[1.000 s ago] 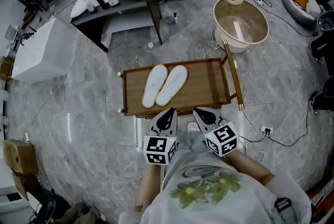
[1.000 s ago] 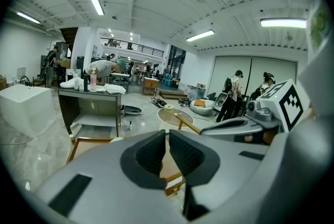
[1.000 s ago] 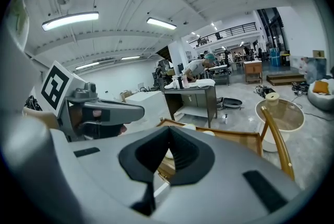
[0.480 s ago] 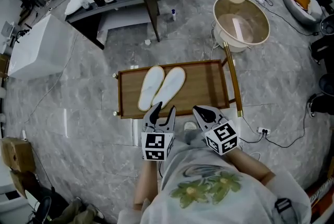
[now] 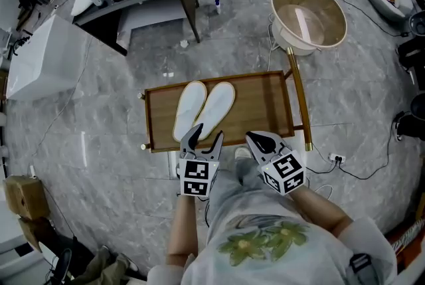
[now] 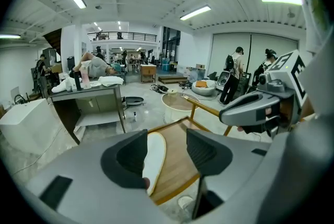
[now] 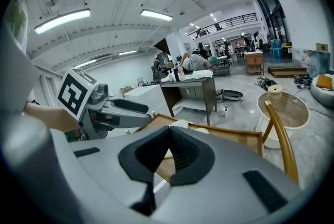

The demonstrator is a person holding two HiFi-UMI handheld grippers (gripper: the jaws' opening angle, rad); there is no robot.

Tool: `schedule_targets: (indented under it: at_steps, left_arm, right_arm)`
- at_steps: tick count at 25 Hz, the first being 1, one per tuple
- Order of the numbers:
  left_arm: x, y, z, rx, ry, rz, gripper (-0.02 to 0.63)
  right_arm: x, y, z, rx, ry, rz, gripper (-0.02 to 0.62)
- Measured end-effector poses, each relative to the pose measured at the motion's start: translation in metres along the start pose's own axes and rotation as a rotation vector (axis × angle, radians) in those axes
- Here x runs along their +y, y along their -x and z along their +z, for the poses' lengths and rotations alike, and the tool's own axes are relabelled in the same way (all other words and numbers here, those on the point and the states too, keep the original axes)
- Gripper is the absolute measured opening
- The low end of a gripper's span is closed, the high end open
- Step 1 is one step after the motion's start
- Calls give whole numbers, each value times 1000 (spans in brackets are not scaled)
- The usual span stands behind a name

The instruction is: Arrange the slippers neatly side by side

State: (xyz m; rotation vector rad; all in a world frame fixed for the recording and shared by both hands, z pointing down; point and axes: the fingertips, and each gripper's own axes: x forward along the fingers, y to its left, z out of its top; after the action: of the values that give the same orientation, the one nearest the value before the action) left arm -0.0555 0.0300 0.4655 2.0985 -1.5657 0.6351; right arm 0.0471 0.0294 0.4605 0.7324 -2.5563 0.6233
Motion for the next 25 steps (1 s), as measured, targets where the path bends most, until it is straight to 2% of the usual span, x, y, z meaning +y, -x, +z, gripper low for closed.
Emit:
schedule_targets:
  at_steps: [14,25]
  left_arm:
    - [19,-63,-30,135,-12,-35,229]
    - [30,-99,-79,249,-16,-15,230]
  right_arm:
    - [-29,-37,-8,47,-12,28,6]
    - [-43,-56,-19,63,-24,30,6]
